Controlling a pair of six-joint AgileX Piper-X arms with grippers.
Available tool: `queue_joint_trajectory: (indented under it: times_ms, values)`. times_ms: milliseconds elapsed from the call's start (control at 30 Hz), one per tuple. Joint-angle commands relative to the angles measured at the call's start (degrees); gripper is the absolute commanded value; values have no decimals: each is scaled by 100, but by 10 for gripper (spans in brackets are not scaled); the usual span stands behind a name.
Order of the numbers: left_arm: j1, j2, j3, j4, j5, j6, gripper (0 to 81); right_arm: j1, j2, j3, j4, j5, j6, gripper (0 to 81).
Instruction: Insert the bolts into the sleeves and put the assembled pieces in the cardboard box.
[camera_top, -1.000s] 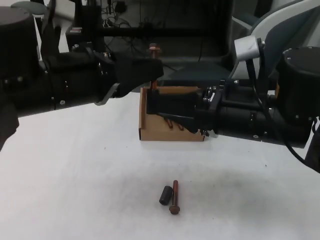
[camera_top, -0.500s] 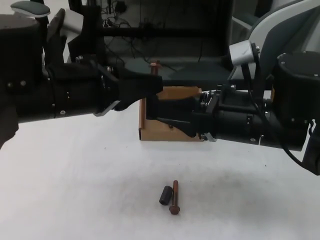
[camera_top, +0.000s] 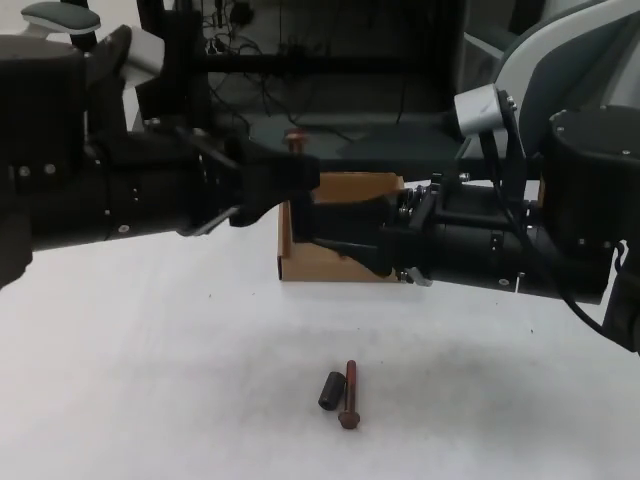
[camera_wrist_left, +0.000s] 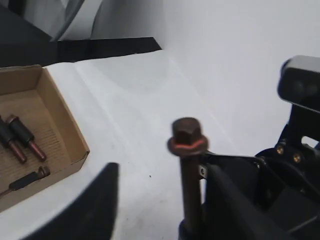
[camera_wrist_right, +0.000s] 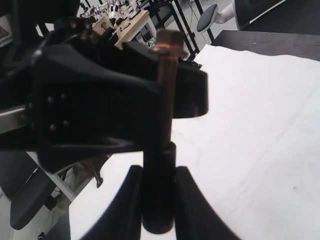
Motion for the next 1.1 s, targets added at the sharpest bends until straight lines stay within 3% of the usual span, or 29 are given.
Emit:
queue_joint_trajectory:
  times_ms: [0, 267, 600, 733, 933, 1067]
  values:
    - [8, 0, 9, -116, -41, -215, 700, -4, -117, -55, -246, -49, -42, 4]
    - [8, -23, -23, -757, 270, -750, 700, -4, -117, -55, -199, -49, -54, 4]
    - [8, -432, -23, -748, 254, -748, 700, -212, -117, -55, 572, -4, -501, 4]
    - [116, -751, -23, 412, 181, -240, 700, -414, -98, -55, 699, 209, -607, 4]
    - [324, -1586, -23, 2657, -1096, 989, 700, -531, 127, -55, 777, 718, -723, 4]
    - [345, -2245, -23, 3463, -1326, 1530, 700, -531, 539, -194, 1080, 915, -723, 4]
